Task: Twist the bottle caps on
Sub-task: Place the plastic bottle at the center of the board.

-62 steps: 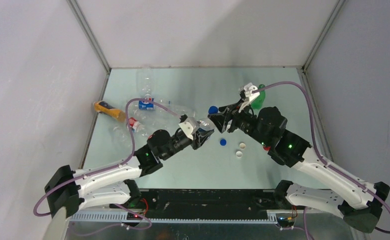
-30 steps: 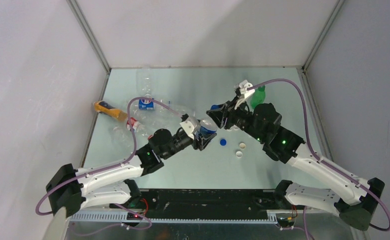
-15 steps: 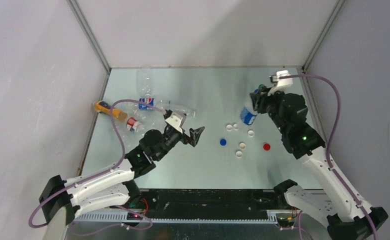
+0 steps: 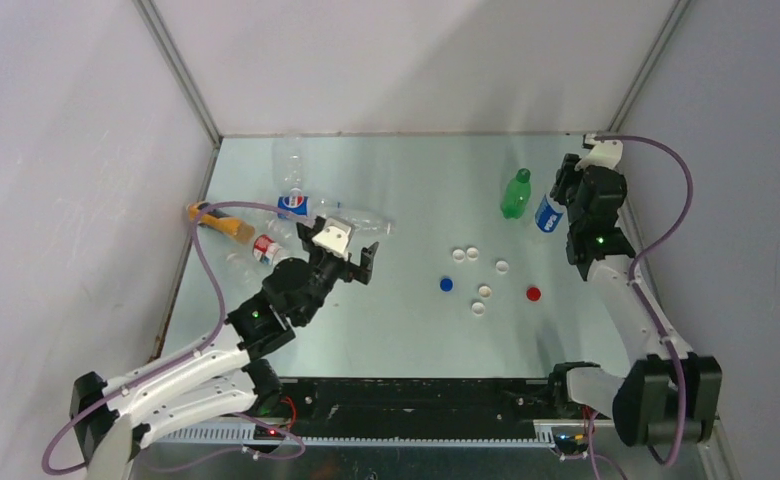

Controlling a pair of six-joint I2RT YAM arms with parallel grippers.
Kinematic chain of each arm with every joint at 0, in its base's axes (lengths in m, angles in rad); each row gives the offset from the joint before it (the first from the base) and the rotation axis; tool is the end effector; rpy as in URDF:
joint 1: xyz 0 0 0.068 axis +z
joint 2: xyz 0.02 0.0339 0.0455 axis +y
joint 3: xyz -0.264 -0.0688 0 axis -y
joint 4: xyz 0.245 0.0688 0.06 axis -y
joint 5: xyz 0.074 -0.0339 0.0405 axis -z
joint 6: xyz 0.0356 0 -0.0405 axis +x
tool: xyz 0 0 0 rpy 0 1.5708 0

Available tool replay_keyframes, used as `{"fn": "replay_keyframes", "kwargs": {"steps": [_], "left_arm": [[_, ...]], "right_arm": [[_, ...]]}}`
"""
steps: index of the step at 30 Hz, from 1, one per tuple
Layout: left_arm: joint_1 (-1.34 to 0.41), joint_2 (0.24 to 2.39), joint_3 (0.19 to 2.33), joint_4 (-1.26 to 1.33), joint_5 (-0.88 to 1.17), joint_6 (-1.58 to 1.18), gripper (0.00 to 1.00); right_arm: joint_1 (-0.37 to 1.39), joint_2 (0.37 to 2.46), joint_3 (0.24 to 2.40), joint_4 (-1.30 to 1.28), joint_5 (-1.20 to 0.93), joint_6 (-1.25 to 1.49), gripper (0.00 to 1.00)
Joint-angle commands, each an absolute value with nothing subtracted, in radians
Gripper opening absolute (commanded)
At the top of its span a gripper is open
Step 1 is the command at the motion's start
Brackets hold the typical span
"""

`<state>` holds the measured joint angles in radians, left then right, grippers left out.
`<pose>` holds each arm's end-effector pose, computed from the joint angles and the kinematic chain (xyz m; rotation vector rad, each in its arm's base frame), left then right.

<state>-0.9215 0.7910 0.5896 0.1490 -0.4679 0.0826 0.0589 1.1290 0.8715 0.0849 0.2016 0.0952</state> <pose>0.1289 -0.1433 0.3055 0.4483 1.5610 -0.2674 0.2665 0.0086 0.3291 0.1789 1.7311 -0.0626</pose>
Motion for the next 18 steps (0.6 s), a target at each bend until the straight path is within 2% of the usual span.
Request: {"fn": "replay_keyframes", "kwargs": {"steps": [1,7,14,18], "left_arm": [[-0.918,0.767,0.615,0.126,-0.508,0.176,1.00],[-0.917,0.805,0.624,0.107,-0.546,0.197,1.00],[-0.913,0.817,0.616,0.119,-0.551,0.193,1.00],[-0.912,0.826,0.620,0.115,-0.552,0.194,1.00]], "right_arm": [[0.026,1.219,0.857,0.315,0.193,0.077,0.00],[0.009,1.330,0.853,0.457,0.188,0.053,0.00],[0.009,1.396,0.854,0.501,0.182,0.044,0.00],[0.009,1.417,0.854,0.483,0.178,0.039,0.09]]}}
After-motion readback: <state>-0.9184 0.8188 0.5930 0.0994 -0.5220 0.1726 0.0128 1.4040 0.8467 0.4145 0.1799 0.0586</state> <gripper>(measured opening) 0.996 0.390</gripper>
